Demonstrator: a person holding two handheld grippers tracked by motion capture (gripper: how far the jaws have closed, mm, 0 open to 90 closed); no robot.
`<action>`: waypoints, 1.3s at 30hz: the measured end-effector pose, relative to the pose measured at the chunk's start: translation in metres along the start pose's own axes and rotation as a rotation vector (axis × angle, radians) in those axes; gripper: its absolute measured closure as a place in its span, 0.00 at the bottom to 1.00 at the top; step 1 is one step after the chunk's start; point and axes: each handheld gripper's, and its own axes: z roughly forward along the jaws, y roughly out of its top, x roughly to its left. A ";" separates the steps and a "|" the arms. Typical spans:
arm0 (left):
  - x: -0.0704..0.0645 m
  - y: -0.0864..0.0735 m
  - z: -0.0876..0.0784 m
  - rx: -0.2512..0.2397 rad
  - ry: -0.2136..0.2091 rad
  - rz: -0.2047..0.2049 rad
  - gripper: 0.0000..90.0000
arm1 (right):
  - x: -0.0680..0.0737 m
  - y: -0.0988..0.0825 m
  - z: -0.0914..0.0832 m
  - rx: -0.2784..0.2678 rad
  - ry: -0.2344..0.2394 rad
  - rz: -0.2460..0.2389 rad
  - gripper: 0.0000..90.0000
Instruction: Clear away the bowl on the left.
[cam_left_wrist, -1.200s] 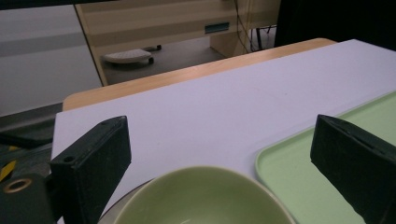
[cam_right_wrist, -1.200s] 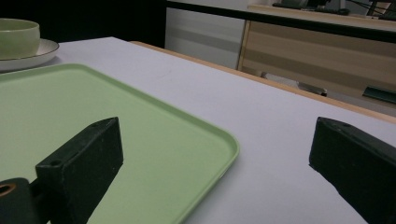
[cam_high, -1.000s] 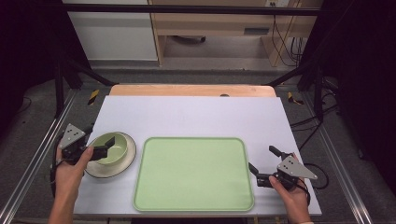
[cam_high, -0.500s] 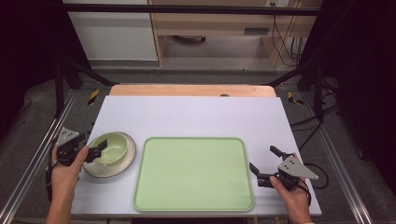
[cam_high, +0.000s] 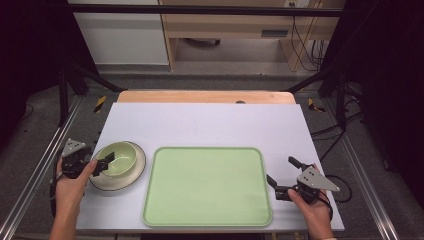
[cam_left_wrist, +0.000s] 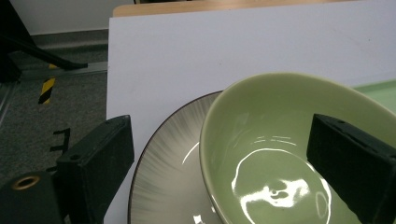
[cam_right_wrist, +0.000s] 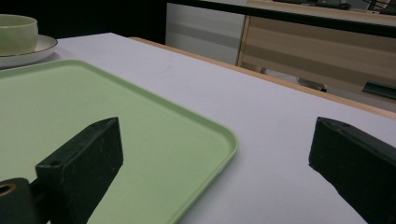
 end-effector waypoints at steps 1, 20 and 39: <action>0.000 0.000 0.000 0.004 -0.003 -0.004 0.09 | 0.000 0.000 0.000 0.001 -0.001 -0.001 0.03; 0.002 -0.005 0.004 0.047 -0.037 0.002 0.27 | 0.001 -0.001 0.001 0.017 0.001 -0.002 0.03; 0.002 -0.005 0.006 0.108 0.001 -0.020 0.45 | 0.000 -0.001 0.001 0.022 0.001 0.005 0.03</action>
